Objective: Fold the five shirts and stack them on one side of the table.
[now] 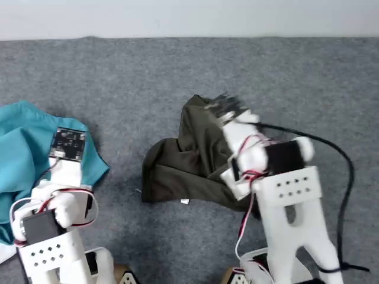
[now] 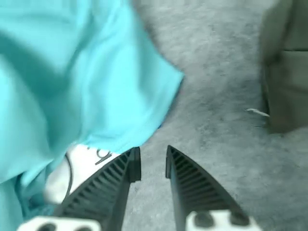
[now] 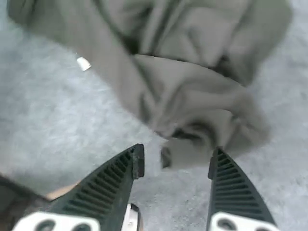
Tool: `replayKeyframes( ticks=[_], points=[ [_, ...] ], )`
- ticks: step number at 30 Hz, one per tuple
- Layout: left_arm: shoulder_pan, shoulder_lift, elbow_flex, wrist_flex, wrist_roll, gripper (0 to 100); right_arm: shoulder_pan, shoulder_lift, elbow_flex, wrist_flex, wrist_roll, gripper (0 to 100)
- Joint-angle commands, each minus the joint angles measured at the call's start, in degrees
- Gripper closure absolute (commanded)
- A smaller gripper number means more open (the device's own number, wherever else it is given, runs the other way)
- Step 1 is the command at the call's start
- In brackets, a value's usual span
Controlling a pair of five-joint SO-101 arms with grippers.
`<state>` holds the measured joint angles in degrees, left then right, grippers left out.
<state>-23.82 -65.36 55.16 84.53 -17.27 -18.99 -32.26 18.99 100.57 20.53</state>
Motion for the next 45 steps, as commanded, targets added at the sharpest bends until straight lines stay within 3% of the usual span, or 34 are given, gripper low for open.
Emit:
replayKeyframes(
  ticks=[1,11,17,22,30,38,45],
  points=[
    [-1.76,-0.26,-1.54,-1.23,-0.44,90,-1.63,2.59,3.69,2.33,-0.62,77.2],
    [-1.67,-0.18,-1.54,-1.23,-0.44,90,7.87,13.14,6.15,-0.04,0.26,77.2],
    [-1.58,-0.09,-1.54,-1.23,-0.44,90,16.75,17.01,6.24,-4.79,8.62,78.1],
    [-1.58,-0.09,-1.45,-1.23,-0.44,90,21.49,19.91,6.07,-7.69,16.70,91.9],
    [-1.32,-0.26,-1.89,-1.23,-0.53,90,26.59,20.18,-1.49,-8.75,22.33,92.8],
    [14.42,1.49,0.13,-5.45,-0.44,90,31.69,20.35,-11.78,-2.86,25.32,92.4],
    [24.79,18.55,-0.92,-10.11,-0.53,86,38.20,20.00,-13.19,2.07,25.23,92.3]
  ],
)
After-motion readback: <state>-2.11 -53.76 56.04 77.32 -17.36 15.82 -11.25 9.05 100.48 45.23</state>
